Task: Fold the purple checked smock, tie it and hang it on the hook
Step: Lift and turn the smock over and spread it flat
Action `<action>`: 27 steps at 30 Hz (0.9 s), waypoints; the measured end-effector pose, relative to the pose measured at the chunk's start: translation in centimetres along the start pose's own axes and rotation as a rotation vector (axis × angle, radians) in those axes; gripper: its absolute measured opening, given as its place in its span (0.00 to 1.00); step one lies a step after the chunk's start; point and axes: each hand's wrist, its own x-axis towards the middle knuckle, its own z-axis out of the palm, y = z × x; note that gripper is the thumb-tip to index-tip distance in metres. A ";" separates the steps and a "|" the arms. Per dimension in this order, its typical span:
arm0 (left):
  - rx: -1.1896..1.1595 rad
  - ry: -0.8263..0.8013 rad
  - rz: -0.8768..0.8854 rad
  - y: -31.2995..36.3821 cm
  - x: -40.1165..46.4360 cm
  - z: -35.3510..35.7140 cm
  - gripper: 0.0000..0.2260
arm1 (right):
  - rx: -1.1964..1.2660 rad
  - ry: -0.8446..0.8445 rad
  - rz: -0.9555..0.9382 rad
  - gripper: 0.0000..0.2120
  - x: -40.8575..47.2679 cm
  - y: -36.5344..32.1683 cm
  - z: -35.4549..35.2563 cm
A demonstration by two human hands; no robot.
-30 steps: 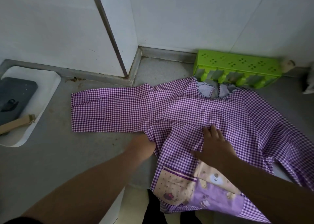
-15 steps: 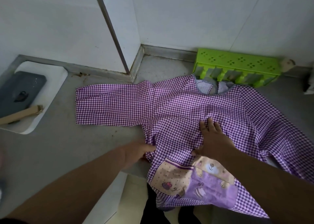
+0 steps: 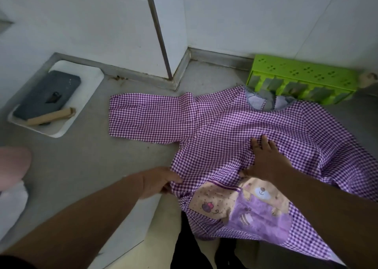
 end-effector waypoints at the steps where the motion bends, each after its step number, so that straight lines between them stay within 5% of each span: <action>1: -0.045 0.010 0.025 0.0 -0.2 0.2 0.18 | 0.001 0.003 -0.001 0.69 0.1 0.1 0.1; 4: 0.078 -0.061 -0.006 -0.5 -0.9 1.3 0.36 | -0.006 0.003 -0.009 0.68 -0.1 0.2 0.1; 9: 0.650 -0.265 -0.029 -0.8 -2.0 3.1 0.26 | 0.007 0.008 -0.010 0.67 -0.2 0.1 0.0; 15: 1.036 -0.235 -0.010 -0.6 -2.6 3.8 0.27 | -0.011 0.000 -0.014 0.67 -0.3 0.2 -0.1; 18: 1.120 -0.306 -0.228 -0.6 -3.1 4.0 0.25 | -0.012 0.000 -0.018 0.66 -0.3 0.3 0.0; 22: 0.907 -0.347 -0.637 -0.9 -3.6 2.6 0.24 | -0.013 0.003 -0.019 0.67 -0.2 0.4 0.1; 24: 0.851 -0.286 -0.618 -0.6 -3.3 1.7 0.26 | -0.015 0.001 -0.015 0.67 -0.2 0.5 0.1; 27: 0.951 0.116 -0.313 0.0 -2.0 0.4 0.31 | -0.020 0.003 -0.013 0.66 -0.4 0.7 0.3</action>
